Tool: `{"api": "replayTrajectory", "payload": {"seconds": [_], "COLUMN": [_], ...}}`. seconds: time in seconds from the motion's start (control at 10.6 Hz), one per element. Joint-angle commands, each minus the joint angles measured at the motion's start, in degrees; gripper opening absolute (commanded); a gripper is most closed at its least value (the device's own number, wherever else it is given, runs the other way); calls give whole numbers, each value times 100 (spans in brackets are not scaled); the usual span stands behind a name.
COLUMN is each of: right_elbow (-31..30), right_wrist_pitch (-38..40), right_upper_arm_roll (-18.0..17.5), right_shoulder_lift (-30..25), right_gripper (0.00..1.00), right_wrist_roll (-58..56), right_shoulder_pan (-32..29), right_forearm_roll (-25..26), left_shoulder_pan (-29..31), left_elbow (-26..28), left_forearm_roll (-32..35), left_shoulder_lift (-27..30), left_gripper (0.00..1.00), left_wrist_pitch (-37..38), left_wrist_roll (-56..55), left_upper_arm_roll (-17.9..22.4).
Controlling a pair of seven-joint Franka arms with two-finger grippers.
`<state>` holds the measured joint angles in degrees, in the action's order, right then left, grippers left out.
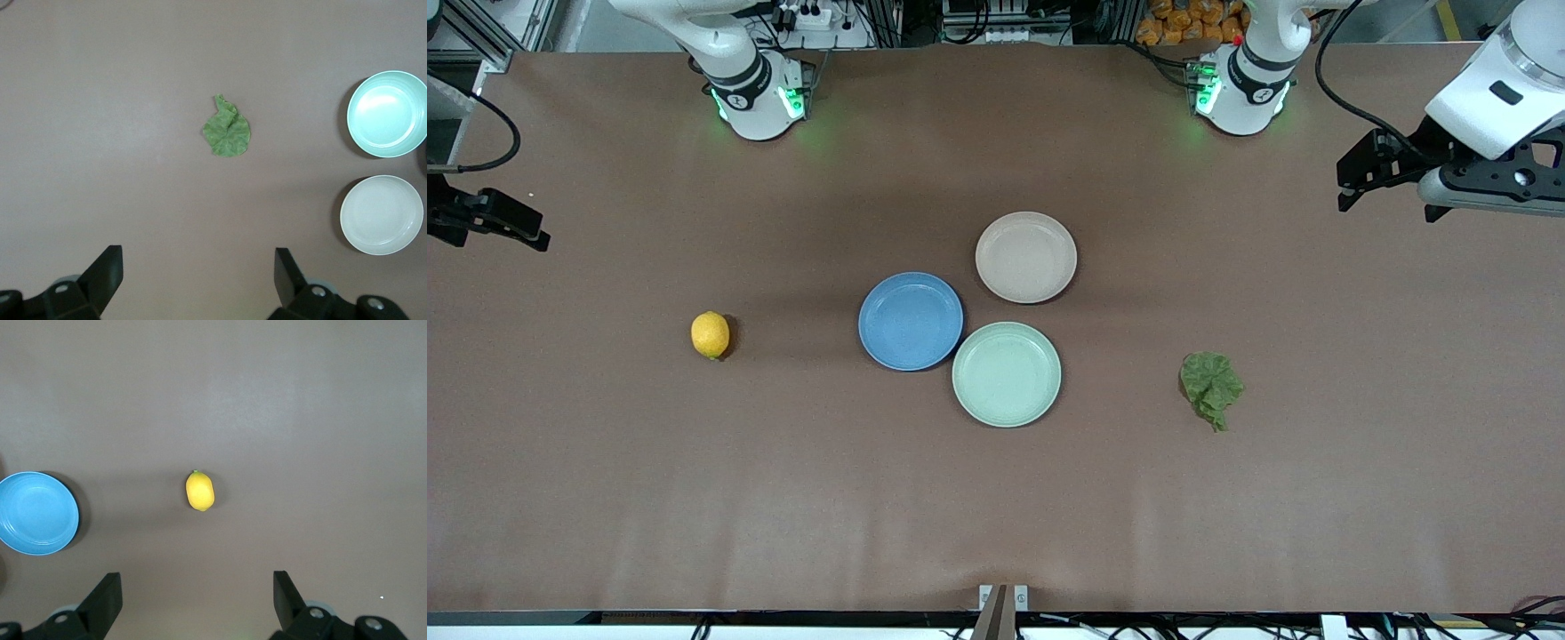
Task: Place lemon and lettuce in plates
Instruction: 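Move the left gripper down over the green lettuce leaf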
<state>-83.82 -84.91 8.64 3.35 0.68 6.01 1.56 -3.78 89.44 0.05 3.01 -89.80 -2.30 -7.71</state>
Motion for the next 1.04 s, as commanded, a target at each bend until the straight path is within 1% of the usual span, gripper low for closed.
{"api": "replayTrajectory", "payload": {"seconds": [0.0,0.28,0.47,0.66,0.95], "right_elbow": [-38,-29,-38,-38,-47], "right_wrist_pitch": [18,10,10,-8,-8], "right_upper_arm_roll": [-64,-64,-64,-64,-64], "right_shoulder_lift": [-62,-53,-53,-53,-53], "right_gripper": [100,100,100,100,100], "right_wrist_roll": [47,47,47,47,47], "right_shoulder_pan": [-65,-65,-65,-65,-65], "right_forearm_roll": [-33,-33,-33,-33,-33], "left_shoulder_pan": [-9,-44,-53,-53,-36], "left_elbow": [-50,-59,-50,-50,11], "left_forearm_roll": [-137,-120,-76,-75,-75], "left_shoulder_lift": [33,-37,-221,-563,-1116], "left_gripper": [100,100,100,100,100], "left_wrist_pitch": [103,103,103,60,-387], "left_wrist_roll": [-60,-51,-112,-157,-148], "left_upper_arm_roll": [-3,-29,-169,-353,-372]}}
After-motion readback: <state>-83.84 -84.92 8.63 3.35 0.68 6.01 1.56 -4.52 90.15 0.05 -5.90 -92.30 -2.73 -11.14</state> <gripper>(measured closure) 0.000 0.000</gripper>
